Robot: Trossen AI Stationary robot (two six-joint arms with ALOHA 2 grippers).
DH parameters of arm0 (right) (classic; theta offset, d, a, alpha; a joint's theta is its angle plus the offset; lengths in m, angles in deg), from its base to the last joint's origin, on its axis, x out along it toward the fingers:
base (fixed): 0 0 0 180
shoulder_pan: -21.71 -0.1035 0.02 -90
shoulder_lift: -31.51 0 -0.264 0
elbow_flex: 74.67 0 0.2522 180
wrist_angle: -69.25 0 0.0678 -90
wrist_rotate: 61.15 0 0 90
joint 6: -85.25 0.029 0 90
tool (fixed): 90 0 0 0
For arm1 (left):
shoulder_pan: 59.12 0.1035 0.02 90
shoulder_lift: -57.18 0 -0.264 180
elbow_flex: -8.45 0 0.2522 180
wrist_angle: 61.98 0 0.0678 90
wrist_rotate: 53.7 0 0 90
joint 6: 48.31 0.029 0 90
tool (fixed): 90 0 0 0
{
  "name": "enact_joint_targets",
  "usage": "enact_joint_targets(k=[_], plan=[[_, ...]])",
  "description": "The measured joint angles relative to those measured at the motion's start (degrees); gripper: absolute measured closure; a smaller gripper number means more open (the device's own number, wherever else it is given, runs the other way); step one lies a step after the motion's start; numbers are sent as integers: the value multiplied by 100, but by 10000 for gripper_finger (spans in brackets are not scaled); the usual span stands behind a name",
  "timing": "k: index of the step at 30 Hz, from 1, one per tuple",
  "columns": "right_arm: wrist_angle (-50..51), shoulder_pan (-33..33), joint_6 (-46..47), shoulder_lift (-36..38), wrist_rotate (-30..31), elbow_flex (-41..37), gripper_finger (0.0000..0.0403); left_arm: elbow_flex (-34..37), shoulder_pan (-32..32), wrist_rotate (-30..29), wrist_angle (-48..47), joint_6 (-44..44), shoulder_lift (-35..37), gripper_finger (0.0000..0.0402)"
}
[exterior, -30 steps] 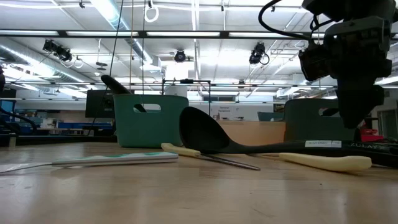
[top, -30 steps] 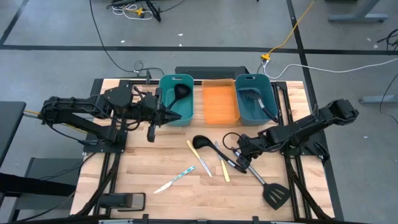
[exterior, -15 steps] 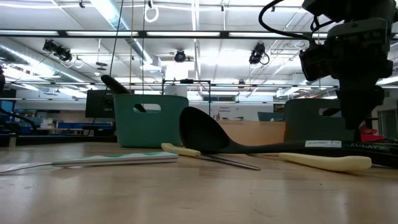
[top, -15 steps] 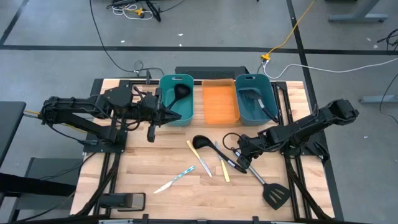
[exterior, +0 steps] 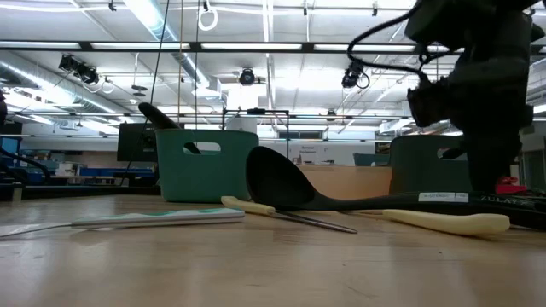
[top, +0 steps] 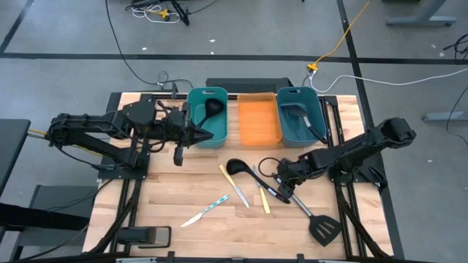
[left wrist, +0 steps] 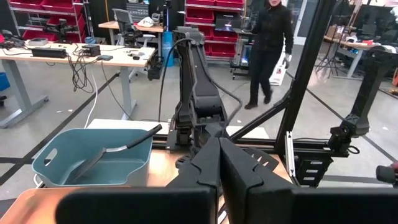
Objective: Pick & Place Kitchen Items
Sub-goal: Put the black spatula into the blue bin
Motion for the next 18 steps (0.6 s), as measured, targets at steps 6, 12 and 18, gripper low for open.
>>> enact_joint_targets(k=[6,12,18], plan=[[-84,-2,-51,-417,-137,0,192,0,0,-19,0,-1,0,391],[-194,0,-50,-684,-331,31,192,0,0,-21,-20,10,0,390],[-190,-2,-54,-717,-296,28,198,0,0,-23,-33,7,0,396]])
